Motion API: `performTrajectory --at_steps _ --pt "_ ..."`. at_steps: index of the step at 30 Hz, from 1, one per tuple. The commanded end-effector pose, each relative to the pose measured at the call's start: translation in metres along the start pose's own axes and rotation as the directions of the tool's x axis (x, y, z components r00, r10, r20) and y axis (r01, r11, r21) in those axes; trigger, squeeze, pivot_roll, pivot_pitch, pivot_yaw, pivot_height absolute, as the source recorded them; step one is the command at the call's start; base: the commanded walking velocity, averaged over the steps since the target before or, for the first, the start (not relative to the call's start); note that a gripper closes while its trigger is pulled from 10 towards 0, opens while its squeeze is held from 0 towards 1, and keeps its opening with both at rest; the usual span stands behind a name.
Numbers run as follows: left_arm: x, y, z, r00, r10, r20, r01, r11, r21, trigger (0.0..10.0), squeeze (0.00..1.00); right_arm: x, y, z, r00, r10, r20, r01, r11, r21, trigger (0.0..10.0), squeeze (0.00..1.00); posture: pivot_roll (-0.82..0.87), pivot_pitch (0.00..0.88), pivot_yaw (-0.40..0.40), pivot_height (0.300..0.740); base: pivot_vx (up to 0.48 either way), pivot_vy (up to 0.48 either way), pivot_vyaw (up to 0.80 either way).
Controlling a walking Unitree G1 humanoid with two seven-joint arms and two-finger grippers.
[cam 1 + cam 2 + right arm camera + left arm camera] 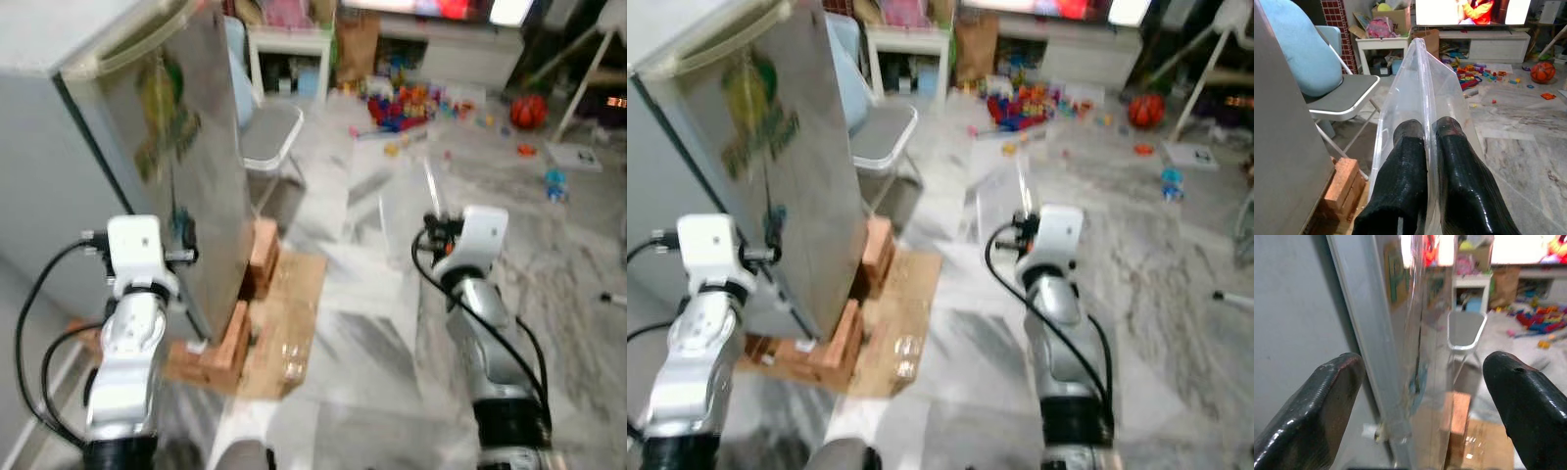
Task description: Restocking fridge
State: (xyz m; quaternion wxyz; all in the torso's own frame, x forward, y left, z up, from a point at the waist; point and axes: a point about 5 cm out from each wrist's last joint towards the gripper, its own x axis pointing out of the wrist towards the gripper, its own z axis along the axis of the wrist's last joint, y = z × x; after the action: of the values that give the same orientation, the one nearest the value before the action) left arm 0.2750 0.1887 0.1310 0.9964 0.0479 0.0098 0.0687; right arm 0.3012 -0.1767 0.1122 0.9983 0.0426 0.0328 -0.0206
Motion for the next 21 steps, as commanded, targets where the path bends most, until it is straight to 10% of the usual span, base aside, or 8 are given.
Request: performTrajectory --at_steps 1,14,21 --pt "0.000 -0.003 0.001 1.000 -0.014 -0.007 0.014 1.000 -0.013 10.0 0.00 -0.002 -0.007 0.003 1.000 -0.024 0.008 0.024 1.000 -0.008 10.0 0.00 0.05 0.000 -0.029 0.740 0.000 0.000 0.00" --pt "0.011 -0.002 0.011 0.996 -0.081 0.026 0.080 0.996 0.025 10.0 0.00 -0.007 -0.009 0.010 0.998 -0.064 0.029 0.064 0.998 -0.005 10.0 0.00 0.03 0.000 0.001 0.740 0.000 0.463 0.00" --pt "0.000 -0.016 0.005 0.982 -0.188 0.031 0.187 0.982 0.011 10.0 0.00 -0.011 -0.010 -0.001 0.997 -0.078 -0.007 0.078 0.997 -0.009 10.0 0.00 0.04 0.000 -0.022 0.740 0.000 0.000 0.00"
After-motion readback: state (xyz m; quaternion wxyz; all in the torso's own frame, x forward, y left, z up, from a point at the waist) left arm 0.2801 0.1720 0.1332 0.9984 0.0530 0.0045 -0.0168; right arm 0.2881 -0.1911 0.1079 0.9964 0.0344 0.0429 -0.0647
